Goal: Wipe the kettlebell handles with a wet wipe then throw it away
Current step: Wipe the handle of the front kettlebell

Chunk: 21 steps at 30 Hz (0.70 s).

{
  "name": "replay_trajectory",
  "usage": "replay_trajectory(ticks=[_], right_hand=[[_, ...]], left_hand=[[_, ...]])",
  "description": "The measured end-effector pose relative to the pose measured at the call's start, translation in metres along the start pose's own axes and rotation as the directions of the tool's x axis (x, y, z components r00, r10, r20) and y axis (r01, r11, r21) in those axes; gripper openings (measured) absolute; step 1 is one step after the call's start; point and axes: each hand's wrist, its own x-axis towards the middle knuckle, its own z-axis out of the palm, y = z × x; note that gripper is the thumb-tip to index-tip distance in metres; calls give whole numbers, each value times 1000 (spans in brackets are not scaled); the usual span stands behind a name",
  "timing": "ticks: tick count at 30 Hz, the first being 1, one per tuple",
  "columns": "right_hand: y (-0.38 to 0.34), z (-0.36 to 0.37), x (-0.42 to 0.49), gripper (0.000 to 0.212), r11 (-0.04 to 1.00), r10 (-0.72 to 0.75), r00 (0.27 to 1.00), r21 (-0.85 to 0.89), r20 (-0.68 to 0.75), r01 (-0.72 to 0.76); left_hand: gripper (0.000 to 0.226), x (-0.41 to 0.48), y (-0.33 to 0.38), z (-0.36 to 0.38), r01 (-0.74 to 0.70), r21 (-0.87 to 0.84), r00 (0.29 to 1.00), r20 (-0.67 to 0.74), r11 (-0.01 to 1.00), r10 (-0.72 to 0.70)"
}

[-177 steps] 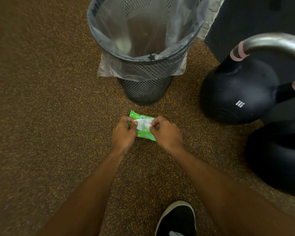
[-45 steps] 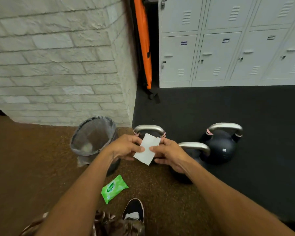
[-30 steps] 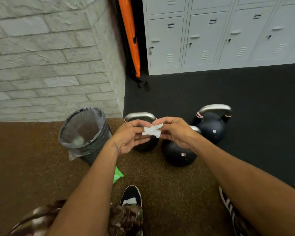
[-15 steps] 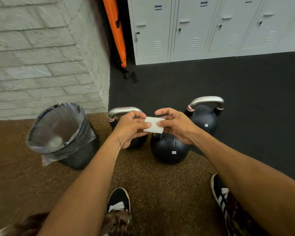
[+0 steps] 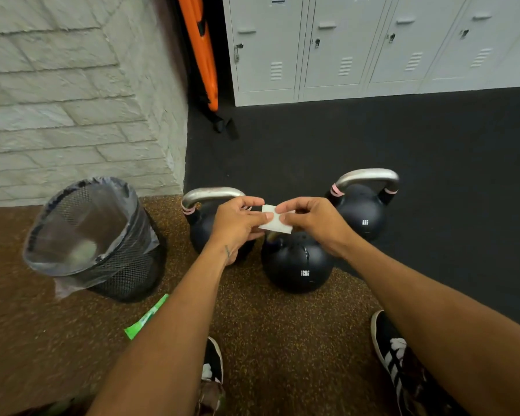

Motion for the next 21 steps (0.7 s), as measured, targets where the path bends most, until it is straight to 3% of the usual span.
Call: replay_trajectory(ticks=[1, 3, 6, 10, 15, 17, 19, 21], right_hand=[[1, -1, -1, 19, 981, -45, 999, -188, 1, 45], [3, -1, -4, 37, 837, -145, 989, -529, 32, 140], [4, 0, -11, 49, 618, -278, 958, -750, 69, 233], [10, 5, -14, 43, 412, -353, 922, -858, 160, 306], [13, 1, -1, 25, 441, -385, 912, -839, 144, 319], [15, -1, 8, 25, 449, -397, 906, -829, 148, 332], [18, -2, 18, 26, 381, -408, 892, -852, 195, 360], [19, -5, 28, 30, 322, -411, 881, -867, 233, 380]], left_hand=[[32, 1, -1, 0, 3, 11, 1000, -3, 1000, -3], [35, 3, -2, -1, 8, 49, 1000, 5, 999, -8], [40, 6, -5, 3, 21, 64, 999, 33, 998, -24], [47, 15, -15, 5, 54, 9, 997, 56, 998, -55], [34, 23, -26, -4, 72, -4, 997, 33, 997, -72], [35, 31, -38, -9, 24, 170, 999, -26, 985, -20], [43, 42, -54, -14, -14, 499, 999, -27, 866, 31], [56, 46, -70, -14, 26, 638, 1000, -26, 769, -12]])
